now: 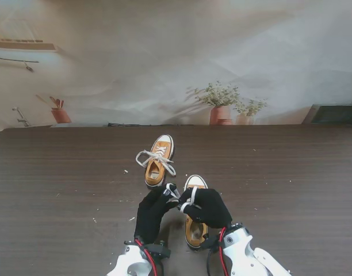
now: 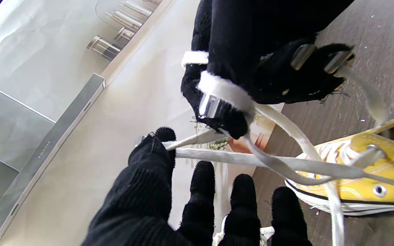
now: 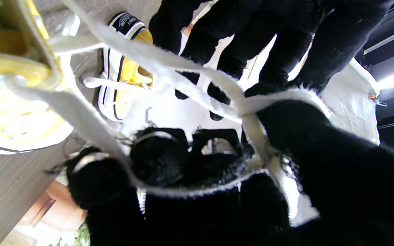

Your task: Tie the shoelaces into a bow on the shoes

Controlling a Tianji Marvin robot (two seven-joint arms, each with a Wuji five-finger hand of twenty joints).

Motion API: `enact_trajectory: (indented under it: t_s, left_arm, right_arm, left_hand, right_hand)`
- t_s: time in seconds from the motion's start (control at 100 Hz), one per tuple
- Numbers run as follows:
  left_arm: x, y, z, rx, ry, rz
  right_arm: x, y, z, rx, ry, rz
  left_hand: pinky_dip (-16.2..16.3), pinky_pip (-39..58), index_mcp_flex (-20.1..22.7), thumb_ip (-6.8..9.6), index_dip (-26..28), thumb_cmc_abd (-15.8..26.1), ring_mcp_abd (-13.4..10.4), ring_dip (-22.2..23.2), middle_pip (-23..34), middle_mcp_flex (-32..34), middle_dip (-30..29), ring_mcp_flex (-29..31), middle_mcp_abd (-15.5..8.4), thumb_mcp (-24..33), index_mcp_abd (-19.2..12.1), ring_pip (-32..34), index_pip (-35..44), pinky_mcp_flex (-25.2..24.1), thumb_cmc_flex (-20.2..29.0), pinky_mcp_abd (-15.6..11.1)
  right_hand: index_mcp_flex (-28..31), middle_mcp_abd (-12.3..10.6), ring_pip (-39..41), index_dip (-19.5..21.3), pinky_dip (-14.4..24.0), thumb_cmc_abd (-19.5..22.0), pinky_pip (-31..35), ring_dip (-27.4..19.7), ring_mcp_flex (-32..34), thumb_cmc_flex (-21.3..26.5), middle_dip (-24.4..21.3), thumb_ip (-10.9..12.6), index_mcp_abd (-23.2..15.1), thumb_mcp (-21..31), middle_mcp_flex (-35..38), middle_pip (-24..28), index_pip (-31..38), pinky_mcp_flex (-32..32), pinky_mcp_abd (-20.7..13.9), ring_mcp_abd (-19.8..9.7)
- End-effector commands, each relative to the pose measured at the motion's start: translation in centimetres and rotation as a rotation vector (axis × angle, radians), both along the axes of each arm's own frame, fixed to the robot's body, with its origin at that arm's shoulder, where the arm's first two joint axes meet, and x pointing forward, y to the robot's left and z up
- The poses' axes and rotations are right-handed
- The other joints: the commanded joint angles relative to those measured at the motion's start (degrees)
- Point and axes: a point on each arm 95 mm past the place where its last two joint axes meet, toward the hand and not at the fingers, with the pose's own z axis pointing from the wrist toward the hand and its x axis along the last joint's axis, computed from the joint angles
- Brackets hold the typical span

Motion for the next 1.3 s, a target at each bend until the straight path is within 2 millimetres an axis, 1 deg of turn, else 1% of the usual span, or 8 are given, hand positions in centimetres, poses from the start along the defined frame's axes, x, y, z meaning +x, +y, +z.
enact_trajectory:
  t_s: [0.0,0.14,0.31,0.53,0.74,0.87,1.07,1.29]
  left_arm:
    - [0.0,-0.1,0.7,0.009,-0.026,-0.007]
    - [0.1,0.3,0.8,0.069,-0.062,-0.009]
    - [0.3,0.7,1.1,0.144,-0.122,0.007]
    - [0.5,1.1,1.2,0.181,-0.183,-0.011]
    - [0.7,1.0,1.3,0.216,-0.234,0.004]
    - [0.8,1.1,1.2,0.236,-0.249,0.021]
    - [0.8,1.1,1.1,0.246,-0.246,0.017]
    - [1.0,1.3,0.8,0.264,-0.277,0.003]
  right_arm:
    - [-0.2,0.0,-0.3,-0.008,0.013,0.012]
    - [-0.3,-0.1,-0.4,-0.005,0.014,0.008]
    - [-0.3,-0.2,-0.2,0.001,0.01,0.007]
    - [-0.4,-0.3,-0.1,0.013,0.016,0.012]
    - [-0.4,-0.3,-0.1,0.022,0.026,0.017]
    - [-0.4,-0.3,0.0,0.024,0.026,0.022]
    - [-0.4,-0.1,0.0,0.022,0.029,0.031]
    - [-0.3,-0.1,-0.2,0.02,0.039,0.026]
  left_hand:
    - [-0.49,1.77,-0.27,0.83,5.53,0.92,-0.27,0.23,1.4,0.94,0.8,1.82,-1.54,-1.9,-1.43,1.34,5.28,0.37,3.35,-0.86]
    - [-1.4,1.01,-5.25,0.69,17.11,3.04,-0.32,-0.1,2.6,-0.02,1.72,0.88,-1.46,-2.1,1.71,0.83,11.12,0.06,3.45,-1.02]
    - [-1.5,0.89,-5.41,1.44,20.98,1.78,-0.42,-0.07,5.41,1.44,3.77,1.22,-1.74,-1.49,1.83,0.99,13.48,0.07,2.68,-1.02]
    - [-3.04,-3.94,-11.9,1.2,31.41,6.47,-0.58,-0.14,6.0,0.14,18.44,0.03,0.53,-1.75,7.28,0.65,17.36,-0.31,5.83,-0.92]
    - [0.21,-5.02,-11.38,2.45,20.19,0.74,-0.85,-0.08,2.06,1.59,18.33,0.27,-0.97,1.24,2.73,0.42,14.46,-0.15,6.7,-1.21]
    - [0.59,-4.35,-13.56,2.55,16.79,-4.27,-1.24,-0.12,-0.44,2.01,18.08,0.2,-1.62,11.94,-0.19,0.65,15.17,0.11,6.92,-1.4]
    - [0.12,-3.45,-11.72,1.47,20.89,-4.12,-0.89,-0.34,-1.81,4.13,18.93,0.65,-1.54,15.51,-2.35,0.88,21.04,0.24,6.92,-1.26]
    - [-0.74,-2.89,-8.23,0.74,33.38,-7.54,-0.83,-0.28,-4.09,9.12,27.25,1.13,-1.58,23.54,-4.47,1.15,25.64,0.13,6.92,-1.15]
  right_hand:
    - [1.22,-0.49,0.73,-0.75,-0.12,-0.24,0.88,1.19,1.48,0.3,1.08,-0.73,-2.71,0.34,3.57,1.19,1.59,0.15,1.1,-0.12]
    - [1.23,-0.5,0.72,-0.59,-0.13,-0.24,0.85,1.19,1.47,0.26,1.07,-0.73,-2.81,0.39,3.63,1.17,1.7,0.1,1.07,-0.12]
    - [1.29,-0.54,0.45,-0.4,-0.18,-0.29,0.67,1.08,1.42,0.05,1.05,-0.76,-3.16,0.35,3.5,1.08,1.72,-0.2,0.92,-0.06]
    - [0.78,-0.32,-5.08,-1.32,-1.13,0.36,-2.0,-1.4,1.4,-0.23,-0.87,-0.75,-3.96,-0.26,1.52,-1.81,0.74,-3.04,0.26,0.81]
    - [0.67,-0.02,-5.96,-2.01,-1.38,0.43,-2.71,-1.8,1.4,-0.11,-1.45,-0.68,-3.79,-0.52,1.35,-2.14,0.61,-3.84,0.46,1.09]
    - [0.7,-0.04,-5.99,-2.12,-1.4,0.41,-2.74,-1.82,1.41,-0.07,-1.55,-0.65,-3.74,-0.49,1.4,-2.06,0.69,-3.84,0.52,1.09]
    - [0.76,-0.19,-5.99,-2.31,-1.43,0.35,-2.77,-1.83,1.42,-0.03,-1.65,-0.63,-3.74,-0.44,1.61,-1.74,0.89,-3.81,0.6,1.09]
    - [0.84,-0.08,-6.0,-2.42,-1.47,0.28,-2.76,-1.83,1.4,0.07,-1.79,-0.63,-3.53,-0.37,1.6,-1.48,1.16,-3.74,0.69,1.11]
